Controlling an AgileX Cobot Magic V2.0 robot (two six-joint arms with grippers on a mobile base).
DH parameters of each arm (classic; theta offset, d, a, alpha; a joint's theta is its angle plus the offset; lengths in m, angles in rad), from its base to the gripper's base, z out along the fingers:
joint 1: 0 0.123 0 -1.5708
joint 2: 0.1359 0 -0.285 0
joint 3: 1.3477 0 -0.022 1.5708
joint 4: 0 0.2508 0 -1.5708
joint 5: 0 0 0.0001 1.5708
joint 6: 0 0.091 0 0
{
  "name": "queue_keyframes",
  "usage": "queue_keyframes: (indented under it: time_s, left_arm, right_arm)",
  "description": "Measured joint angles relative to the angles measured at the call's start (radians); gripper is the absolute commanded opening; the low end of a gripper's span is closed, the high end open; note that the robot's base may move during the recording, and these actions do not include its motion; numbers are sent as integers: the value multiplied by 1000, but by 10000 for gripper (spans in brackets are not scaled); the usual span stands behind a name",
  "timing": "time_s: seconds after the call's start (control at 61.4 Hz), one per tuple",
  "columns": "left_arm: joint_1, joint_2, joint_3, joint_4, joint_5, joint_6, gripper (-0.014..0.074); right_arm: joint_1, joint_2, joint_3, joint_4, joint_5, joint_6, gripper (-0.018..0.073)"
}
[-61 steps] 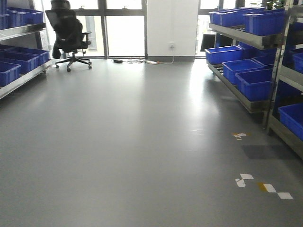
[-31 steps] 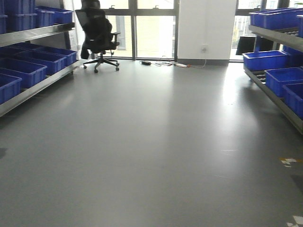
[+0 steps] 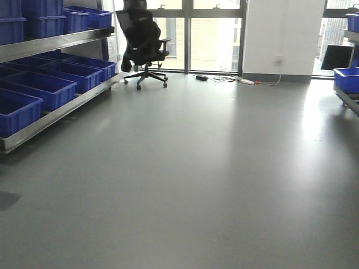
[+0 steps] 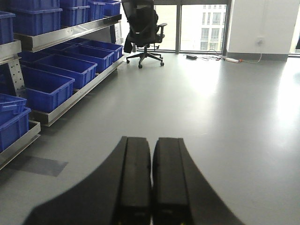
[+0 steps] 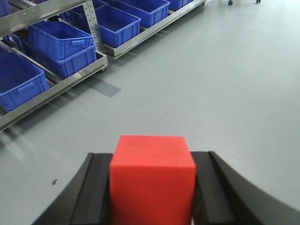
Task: Pick red cube and place on left shelf
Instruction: 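Drive the base to the blue crate shelf holding the red cube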
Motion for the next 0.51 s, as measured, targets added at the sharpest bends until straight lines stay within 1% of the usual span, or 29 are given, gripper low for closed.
queue_keyframes:
  time_s: [0.505]
  left_arm:
    - [0, 0, 0, 0, 0, 0, 102]
  right_arm:
    - [0, 0, 0, -4, 0, 0, 205]
